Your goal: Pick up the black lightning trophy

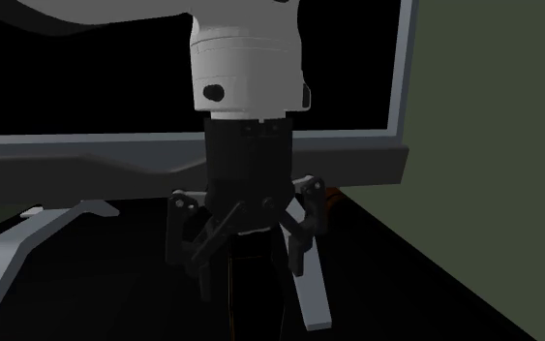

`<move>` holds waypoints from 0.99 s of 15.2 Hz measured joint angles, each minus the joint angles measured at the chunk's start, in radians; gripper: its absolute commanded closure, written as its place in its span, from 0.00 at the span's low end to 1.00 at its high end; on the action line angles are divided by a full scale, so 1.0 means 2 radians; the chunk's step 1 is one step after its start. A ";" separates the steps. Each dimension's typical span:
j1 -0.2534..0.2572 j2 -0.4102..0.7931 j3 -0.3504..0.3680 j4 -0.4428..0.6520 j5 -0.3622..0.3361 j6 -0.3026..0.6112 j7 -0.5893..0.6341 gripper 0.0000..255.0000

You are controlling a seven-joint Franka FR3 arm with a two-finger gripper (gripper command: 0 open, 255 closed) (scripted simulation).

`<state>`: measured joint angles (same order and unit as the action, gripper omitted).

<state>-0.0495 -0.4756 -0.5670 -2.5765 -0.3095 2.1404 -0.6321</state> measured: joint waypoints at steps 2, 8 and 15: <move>0.002 0.011 -0.005 -0.006 0.000 0.018 -0.002 0.00; 0.003 0.021 -0.011 -0.017 0.000 0.038 -0.002 1.00; 0.003 0.021 -0.011 -0.016 0.000 0.039 -0.002 1.00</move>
<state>-0.0436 -0.4336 -0.5882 -2.6095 -0.3102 2.2185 -0.6359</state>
